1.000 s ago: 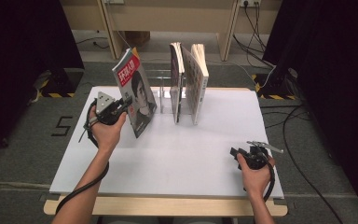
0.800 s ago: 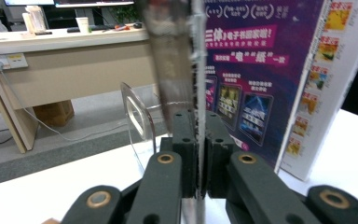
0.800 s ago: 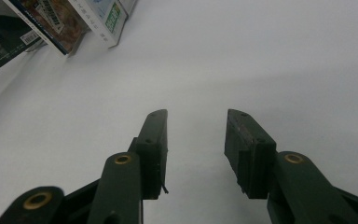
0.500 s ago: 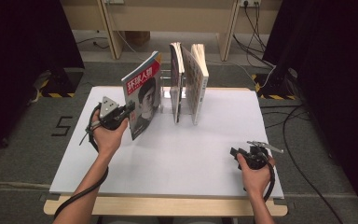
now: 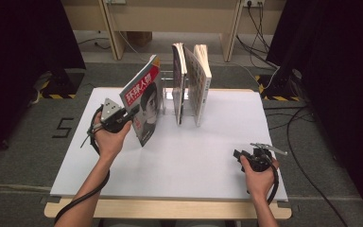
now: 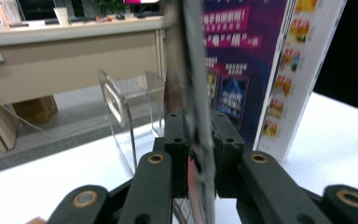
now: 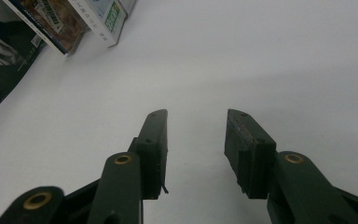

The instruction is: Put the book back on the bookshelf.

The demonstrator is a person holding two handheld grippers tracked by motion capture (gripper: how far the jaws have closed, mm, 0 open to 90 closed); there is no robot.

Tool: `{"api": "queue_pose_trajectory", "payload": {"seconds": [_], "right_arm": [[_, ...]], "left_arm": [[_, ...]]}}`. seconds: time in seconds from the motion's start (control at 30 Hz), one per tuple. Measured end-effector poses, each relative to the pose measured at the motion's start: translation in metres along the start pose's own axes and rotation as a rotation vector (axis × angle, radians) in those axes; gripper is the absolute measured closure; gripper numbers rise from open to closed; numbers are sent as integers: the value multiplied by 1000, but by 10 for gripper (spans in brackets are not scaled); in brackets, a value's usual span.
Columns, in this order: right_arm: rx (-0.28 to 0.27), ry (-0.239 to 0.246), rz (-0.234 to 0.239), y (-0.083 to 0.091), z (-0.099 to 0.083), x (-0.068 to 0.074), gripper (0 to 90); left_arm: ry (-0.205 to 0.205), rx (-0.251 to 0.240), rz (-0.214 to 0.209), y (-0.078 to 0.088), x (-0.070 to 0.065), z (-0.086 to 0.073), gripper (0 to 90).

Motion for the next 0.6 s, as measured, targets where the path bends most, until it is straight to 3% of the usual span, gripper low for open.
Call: {"api": "queue_pose_trajectory", "payload": {"seconds": [0.17,0.43,0.6], "right_arm": [[1,19,-1,-1,0,-1,597],[6,2,3,0,0,-1,597],[7,3,1,0,0,-2,596]], "left_arm": [[6,-33,-3,-1,-2,12,781],[66,-83,13,-8,0,34,715],[99,-68,12,-12,0,33,700]]}}
Point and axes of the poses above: each handheld gripper's, and its own axes: y roughly backward along the jaws, z roughly out of its top, x roughly to its left, the point moved 3 cm from there along -y, roughly forward along the jaws, and after that the axes turned 8 degrees about -z, right-handed, at the moved point
